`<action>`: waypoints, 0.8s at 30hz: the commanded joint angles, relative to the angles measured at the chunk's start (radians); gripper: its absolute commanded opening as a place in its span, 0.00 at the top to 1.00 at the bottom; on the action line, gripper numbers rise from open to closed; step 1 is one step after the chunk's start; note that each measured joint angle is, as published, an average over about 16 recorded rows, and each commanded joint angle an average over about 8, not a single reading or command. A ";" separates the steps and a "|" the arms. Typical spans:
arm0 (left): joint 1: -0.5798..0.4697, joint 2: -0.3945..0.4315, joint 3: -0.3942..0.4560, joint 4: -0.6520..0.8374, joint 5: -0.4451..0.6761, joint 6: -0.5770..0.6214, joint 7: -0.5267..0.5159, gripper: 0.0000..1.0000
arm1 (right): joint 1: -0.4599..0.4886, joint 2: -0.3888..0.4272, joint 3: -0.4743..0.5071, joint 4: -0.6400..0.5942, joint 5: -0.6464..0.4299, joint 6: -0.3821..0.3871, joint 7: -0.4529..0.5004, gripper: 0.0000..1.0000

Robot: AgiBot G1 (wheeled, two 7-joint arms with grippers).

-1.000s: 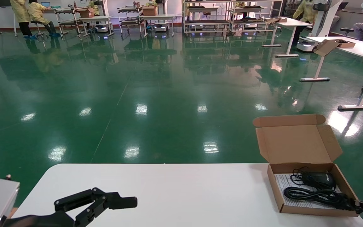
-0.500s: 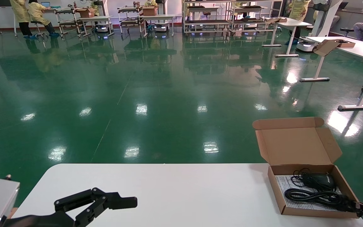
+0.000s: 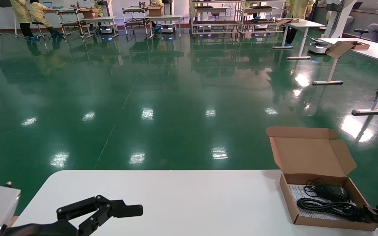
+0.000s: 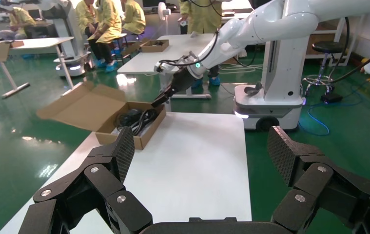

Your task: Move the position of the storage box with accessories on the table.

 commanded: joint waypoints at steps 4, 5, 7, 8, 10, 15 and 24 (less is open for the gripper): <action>0.000 0.000 0.000 0.000 0.000 0.000 0.000 0.00 | 0.019 0.004 0.005 0.002 0.008 -0.005 -0.011 0.00; 0.000 0.000 0.000 0.000 0.000 0.000 0.000 0.00 | 0.024 0.006 0.006 0.002 0.009 -0.008 -0.012 0.00; 0.000 0.000 0.000 0.000 0.000 0.000 0.000 0.00 | 0.037 0.009 0.008 0.003 0.011 -0.016 -0.014 0.00; 0.000 0.000 0.000 0.000 0.000 0.000 0.000 0.00 | 0.044 0.011 0.009 0.004 0.012 -0.021 -0.015 0.00; 0.000 0.000 0.000 0.000 0.000 0.000 0.000 0.00 | 0.058 0.015 0.010 0.004 0.014 -0.034 -0.016 0.00; 0.000 0.000 0.000 0.000 0.000 0.000 0.000 0.00 | 0.098 0.027 0.013 0.006 0.018 -0.082 -0.013 0.00; 0.000 0.000 0.000 0.000 0.000 0.000 0.000 0.00 | 0.189 0.061 0.008 0.019 0.013 -0.252 0.007 0.00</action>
